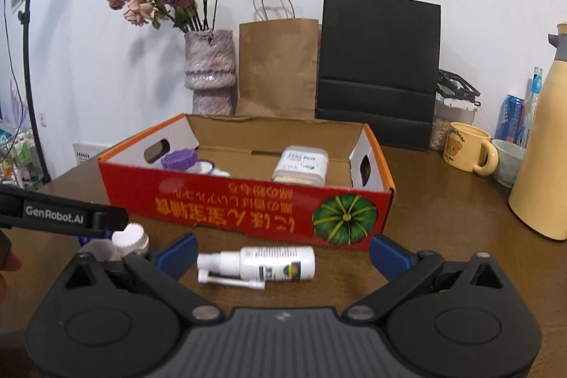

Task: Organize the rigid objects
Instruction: 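Lower the left tool onto the grey tape roll and close it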

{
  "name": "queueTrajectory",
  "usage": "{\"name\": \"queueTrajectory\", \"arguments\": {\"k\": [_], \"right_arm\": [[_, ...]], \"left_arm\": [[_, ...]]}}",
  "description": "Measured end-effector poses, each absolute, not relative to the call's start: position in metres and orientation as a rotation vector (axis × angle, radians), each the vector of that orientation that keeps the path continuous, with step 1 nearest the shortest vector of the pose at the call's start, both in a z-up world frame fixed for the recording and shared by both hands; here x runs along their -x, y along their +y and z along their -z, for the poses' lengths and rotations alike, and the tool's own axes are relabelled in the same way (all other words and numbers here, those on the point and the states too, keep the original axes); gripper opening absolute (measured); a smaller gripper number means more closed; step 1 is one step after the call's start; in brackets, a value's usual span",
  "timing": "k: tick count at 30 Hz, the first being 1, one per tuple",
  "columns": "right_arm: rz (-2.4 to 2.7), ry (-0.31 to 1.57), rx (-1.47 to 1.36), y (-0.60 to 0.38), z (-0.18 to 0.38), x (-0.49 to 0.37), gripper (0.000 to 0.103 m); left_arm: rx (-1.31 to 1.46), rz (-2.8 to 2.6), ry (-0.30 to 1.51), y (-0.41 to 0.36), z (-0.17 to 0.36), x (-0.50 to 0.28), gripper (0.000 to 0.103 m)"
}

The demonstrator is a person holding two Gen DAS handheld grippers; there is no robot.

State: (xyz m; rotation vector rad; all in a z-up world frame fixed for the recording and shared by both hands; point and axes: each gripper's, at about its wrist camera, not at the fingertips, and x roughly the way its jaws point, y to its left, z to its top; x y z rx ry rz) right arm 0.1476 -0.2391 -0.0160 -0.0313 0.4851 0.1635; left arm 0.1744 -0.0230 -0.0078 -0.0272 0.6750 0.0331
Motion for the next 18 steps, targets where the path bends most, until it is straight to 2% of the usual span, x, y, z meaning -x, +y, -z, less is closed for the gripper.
{"name": "queueTrajectory", "arguments": {"k": [18], "right_arm": [[-0.151,0.544,0.017,-0.244,0.037,-0.138,0.103]], "left_arm": [[-0.023,-0.055,0.754,-0.031,0.045,-0.171,0.103]]}}
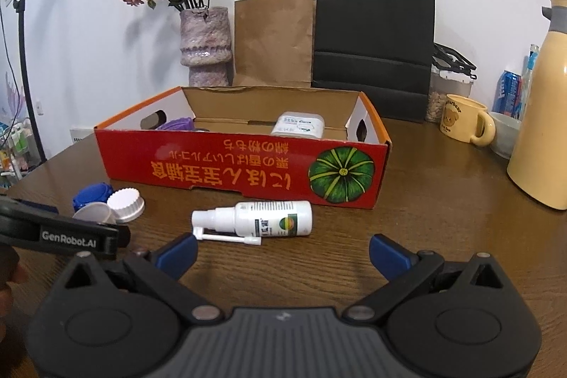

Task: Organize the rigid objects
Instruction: 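Lower the left tool onto the grey tape roll and close it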

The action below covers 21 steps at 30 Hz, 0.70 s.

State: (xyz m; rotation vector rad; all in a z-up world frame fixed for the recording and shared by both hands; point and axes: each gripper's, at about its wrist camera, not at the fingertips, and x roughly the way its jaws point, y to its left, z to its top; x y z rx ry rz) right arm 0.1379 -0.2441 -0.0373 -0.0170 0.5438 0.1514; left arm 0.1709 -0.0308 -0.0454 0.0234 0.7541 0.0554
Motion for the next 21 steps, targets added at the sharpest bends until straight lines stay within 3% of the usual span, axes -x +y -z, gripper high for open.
{"name": "queueTrajectory", "arguments": {"k": [8,13,16,18,21], "right_arm": [[-0.140,0.545,0.010,-0.244,0.042,-0.138,0.103],[-0.138,0.544,-0.001,-0.244,0.042,-0.138,0.103],[-0.133,0.541,-0.010,-0.245,0.042,-0.138,0.103],[-0.130,0.538,-0.015,-0.246,0.042,-0.138,0.103],[-0.130,0.534,-0.019,-0.247,0.042,-0.137,0.103]], "left_arm": [[-0.032,-0.061,0.731,-0.035,0.049,-0.169,0.101],[-0.026,-0.044,0.714,-0.037,0.049,-0.166,0.084],[-0.023,-0.021,0.698,-0.039,0.048,-0.163,0.067],[-0.025,-0.001,0.686,-0.040,0.047,-0.161,0.049],[-0.025,0.006,0.676,-0.041,0.047,-0.159,0.045]]}}
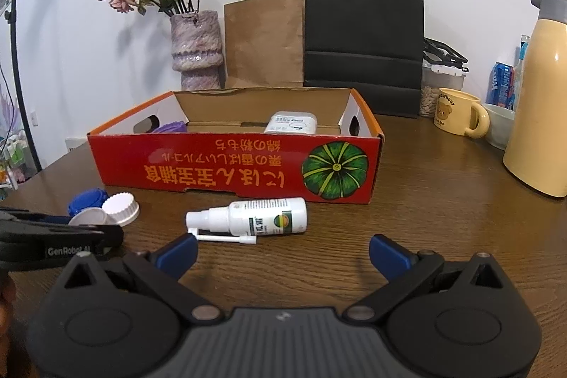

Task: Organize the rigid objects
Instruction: 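Lower the left tool onto the grey tape roll and close it, then lift the tape roll with the left tool while the right tool grasps the white spray bottle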

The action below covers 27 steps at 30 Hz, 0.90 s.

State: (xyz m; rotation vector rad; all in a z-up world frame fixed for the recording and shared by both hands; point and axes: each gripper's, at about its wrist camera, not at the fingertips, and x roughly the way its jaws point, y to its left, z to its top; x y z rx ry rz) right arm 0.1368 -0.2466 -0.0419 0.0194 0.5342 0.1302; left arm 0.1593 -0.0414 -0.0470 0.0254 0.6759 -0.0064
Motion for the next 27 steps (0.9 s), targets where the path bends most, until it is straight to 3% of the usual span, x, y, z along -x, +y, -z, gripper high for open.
{"name": "queueTrajectory", "arguments": {"k": [27], "right_arm": [[-0.213,0.543,0.032,-0.227,0.038,-0.154,0.103]], "left_arm": [[0.018,-0.044,0.617,-0.024,0.018,-0.172,0.045]]}}
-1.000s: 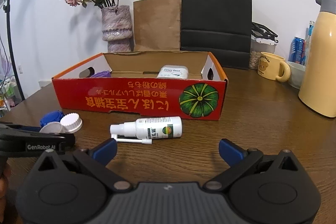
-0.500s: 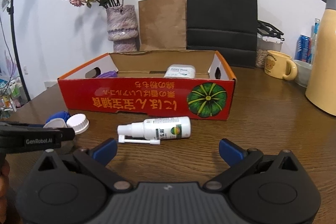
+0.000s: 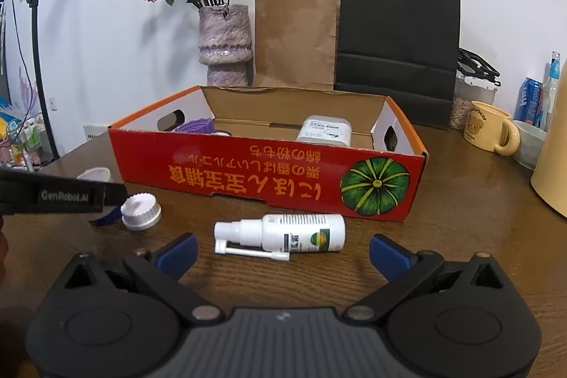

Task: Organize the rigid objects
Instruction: 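Lift the tape roll with the left tool while the right tool grasps the white spray bottle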

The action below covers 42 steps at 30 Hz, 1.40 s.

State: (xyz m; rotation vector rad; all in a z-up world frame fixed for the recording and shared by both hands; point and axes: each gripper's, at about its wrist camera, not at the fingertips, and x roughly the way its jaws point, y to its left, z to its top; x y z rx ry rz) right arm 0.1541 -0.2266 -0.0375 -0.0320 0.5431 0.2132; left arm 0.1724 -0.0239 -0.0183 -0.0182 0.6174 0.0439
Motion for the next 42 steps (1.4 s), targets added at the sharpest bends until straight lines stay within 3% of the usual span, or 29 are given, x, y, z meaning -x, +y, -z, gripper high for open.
{"name": "queueTrajectory", "arguments": {"k": [39,42], "right_arm": [[-0.246,0.674,0.098,-0.210,0.055,-0.222,0.103],[-0.245,0.667,0.094,-0.210,0.055,-0.221,0.098]], "left_arm": [[0.035,-0.069,0.620,-0.018,0.028,-0.203,0.045],[0.035,-0.069,0.619,-0.018,0.028,-0.203,0.045]]}}
